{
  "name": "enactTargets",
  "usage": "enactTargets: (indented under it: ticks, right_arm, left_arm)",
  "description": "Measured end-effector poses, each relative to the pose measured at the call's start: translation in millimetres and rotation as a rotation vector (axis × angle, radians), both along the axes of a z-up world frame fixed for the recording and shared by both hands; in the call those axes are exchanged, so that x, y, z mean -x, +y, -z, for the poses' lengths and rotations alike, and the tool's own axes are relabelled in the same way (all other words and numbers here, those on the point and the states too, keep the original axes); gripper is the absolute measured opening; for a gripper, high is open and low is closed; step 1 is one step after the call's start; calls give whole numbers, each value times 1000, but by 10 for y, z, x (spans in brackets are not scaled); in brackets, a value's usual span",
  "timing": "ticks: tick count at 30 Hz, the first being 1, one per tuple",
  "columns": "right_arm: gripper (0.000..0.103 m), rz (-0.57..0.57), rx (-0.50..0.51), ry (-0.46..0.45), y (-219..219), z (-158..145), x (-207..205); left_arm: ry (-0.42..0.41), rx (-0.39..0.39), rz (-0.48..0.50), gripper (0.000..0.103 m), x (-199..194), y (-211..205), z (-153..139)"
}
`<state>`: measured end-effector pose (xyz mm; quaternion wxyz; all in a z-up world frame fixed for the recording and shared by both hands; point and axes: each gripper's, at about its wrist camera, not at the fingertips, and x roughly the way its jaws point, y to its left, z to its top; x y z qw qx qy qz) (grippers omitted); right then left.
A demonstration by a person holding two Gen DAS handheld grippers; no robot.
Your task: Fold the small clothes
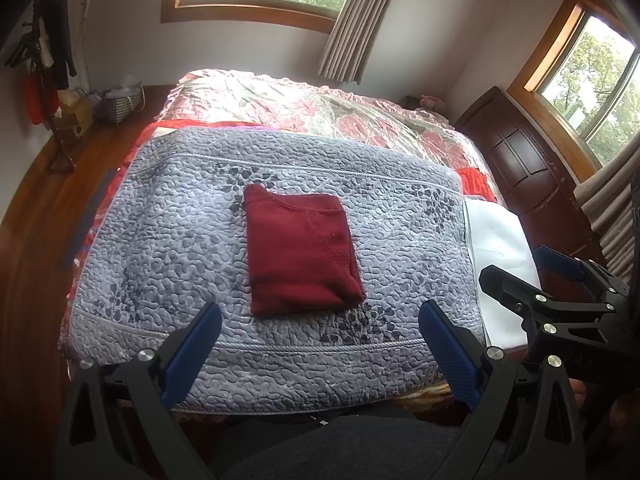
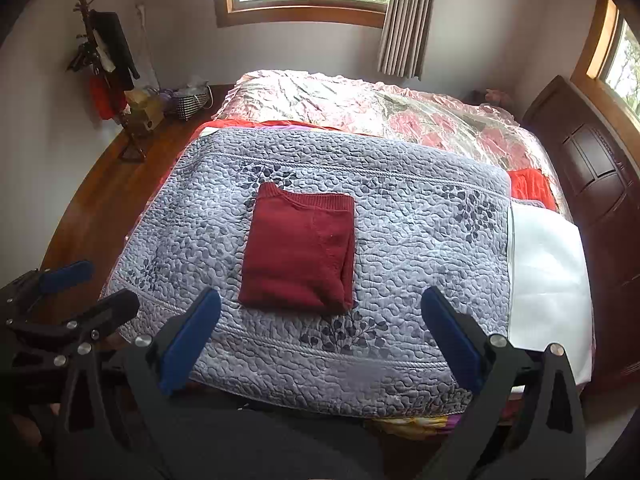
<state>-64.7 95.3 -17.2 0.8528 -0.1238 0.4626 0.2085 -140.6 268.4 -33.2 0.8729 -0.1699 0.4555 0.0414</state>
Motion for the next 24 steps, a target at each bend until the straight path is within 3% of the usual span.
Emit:
enactTargets:
  ticks: [24]
  right_arm:
    - [100, 4, 9, 23, -21, 25, -97]
  left_arm:
    - [26, -13, 13, 99, -77, 14, 17]
